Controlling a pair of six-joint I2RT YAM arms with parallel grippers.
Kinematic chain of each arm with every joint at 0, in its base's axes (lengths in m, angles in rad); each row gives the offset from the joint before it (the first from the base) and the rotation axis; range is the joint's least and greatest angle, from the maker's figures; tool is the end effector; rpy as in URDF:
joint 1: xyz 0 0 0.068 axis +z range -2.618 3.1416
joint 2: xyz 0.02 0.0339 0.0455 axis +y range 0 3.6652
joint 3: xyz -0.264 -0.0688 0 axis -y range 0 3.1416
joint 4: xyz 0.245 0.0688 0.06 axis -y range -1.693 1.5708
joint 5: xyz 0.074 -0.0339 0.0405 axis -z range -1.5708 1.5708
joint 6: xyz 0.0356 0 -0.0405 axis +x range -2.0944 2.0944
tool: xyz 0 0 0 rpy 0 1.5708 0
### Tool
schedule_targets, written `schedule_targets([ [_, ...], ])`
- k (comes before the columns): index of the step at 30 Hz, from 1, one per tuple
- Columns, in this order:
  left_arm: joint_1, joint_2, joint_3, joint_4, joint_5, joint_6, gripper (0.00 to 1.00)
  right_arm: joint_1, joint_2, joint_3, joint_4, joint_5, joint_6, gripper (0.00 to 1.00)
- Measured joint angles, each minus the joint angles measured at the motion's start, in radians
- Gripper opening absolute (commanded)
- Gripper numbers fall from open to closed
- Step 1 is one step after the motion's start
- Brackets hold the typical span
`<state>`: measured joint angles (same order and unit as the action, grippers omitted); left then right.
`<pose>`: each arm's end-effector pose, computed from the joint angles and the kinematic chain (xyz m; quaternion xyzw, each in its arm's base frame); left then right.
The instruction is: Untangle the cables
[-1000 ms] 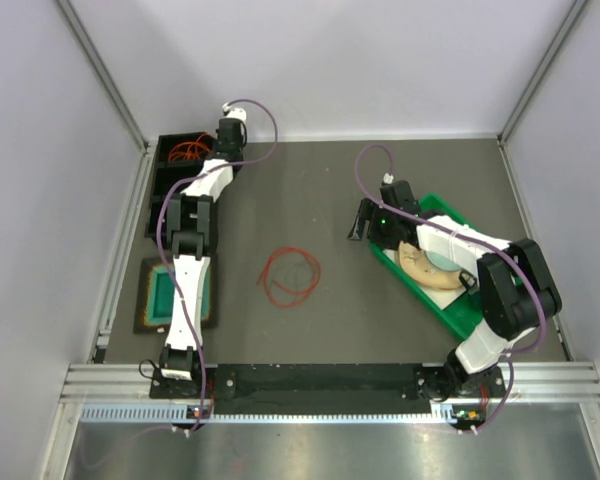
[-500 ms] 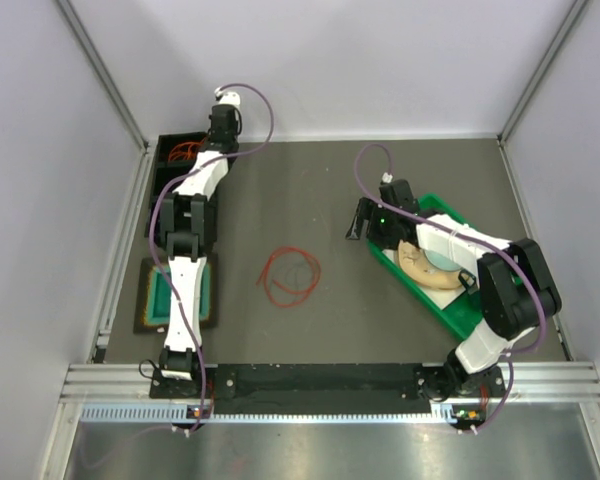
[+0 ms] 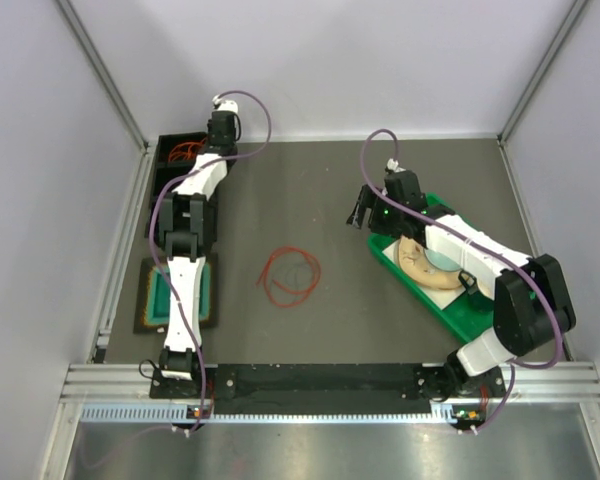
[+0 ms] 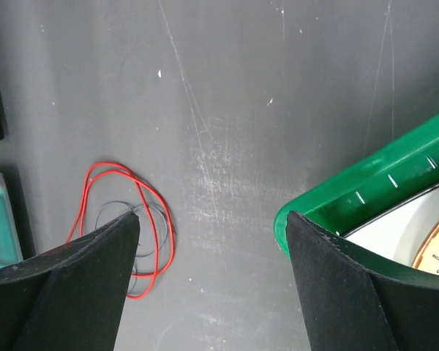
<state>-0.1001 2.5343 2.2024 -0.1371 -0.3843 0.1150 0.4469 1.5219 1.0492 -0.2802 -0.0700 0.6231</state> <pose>0.5818 -0.0450 0.1927 -0.0096 0.8423 0.1665 0.5126 0.2987 0.1459 0.2442 0.0668 0.9146 0.2302 0.3255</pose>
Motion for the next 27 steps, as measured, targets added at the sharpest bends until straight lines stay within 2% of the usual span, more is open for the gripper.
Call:
schedule_targets([
  [14,0.063,0.0,0.029,-0.07,-0.005,-0.19,0.42,0.004,-0.005,0.0,-0.001,0.008,-0.01,0.8],
  [20,0.073,0.0,0.051,-0.074,-0.001,-0.235,0.42,0.004,-0.005,0.0,-0.001,0.006,-0.01,0.8],
  [27,0.071,-0.024,0.004,-0.074,0.014,-0.267,0.41,0.004,-0.005,0.0,-0.001,0.001,-0.01,0.8],
])
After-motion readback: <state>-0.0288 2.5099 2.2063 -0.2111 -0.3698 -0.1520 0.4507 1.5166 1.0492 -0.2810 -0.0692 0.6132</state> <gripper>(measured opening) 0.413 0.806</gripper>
